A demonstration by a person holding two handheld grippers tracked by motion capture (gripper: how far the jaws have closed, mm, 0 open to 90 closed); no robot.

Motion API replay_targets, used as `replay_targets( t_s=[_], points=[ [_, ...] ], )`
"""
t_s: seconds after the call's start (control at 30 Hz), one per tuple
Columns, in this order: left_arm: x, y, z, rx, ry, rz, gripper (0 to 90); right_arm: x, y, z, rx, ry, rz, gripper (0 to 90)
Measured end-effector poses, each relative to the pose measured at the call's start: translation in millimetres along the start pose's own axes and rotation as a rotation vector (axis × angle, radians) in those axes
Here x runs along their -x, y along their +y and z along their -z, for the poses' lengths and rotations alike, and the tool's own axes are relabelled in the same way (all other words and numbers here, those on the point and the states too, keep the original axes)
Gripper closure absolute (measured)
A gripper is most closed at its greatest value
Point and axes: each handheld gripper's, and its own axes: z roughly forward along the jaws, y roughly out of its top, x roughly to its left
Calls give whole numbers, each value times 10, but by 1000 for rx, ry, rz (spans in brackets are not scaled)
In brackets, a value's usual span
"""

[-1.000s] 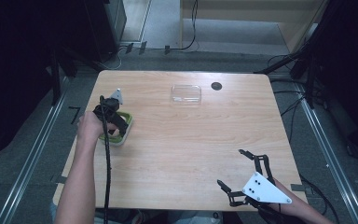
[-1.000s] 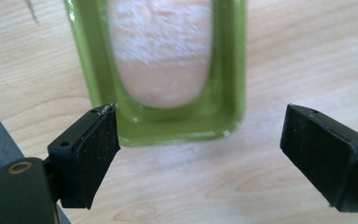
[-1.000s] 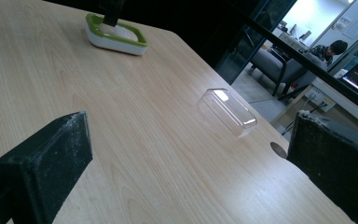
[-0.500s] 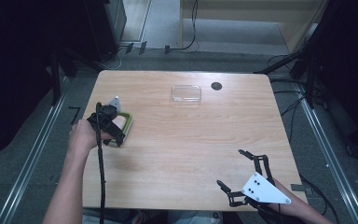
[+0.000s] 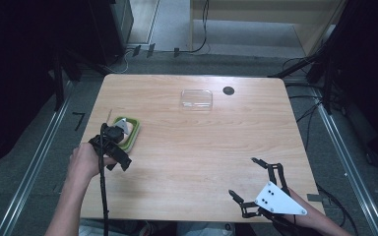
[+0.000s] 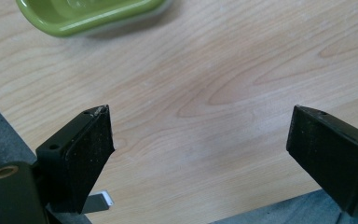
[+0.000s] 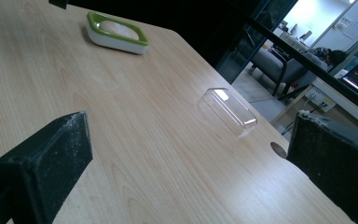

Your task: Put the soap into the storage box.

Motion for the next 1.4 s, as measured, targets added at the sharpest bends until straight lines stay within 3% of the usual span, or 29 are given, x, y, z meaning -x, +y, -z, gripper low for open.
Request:
replay_targets(
  t_s=[0.13,0.5,0.67,1.0,1.4],
  points=[
    [-8,-49,-17,2,-19,9,69,0,2,0,-2,0,2,0],
    [96,-267,-115,23,-15,10,64,-1,0,-1,0,-1,2,0],
    [144,-382,-207,43,-26,28,52,-3,2,1,-4,-1,6,0],
    [287,-591,-416,28,-35,25,48,-3,2,0,-4,-1,7,0],
    [326,-673,-511,62,-39,11,50,5,-6,4,-2,-3,7,0]
  ],
)
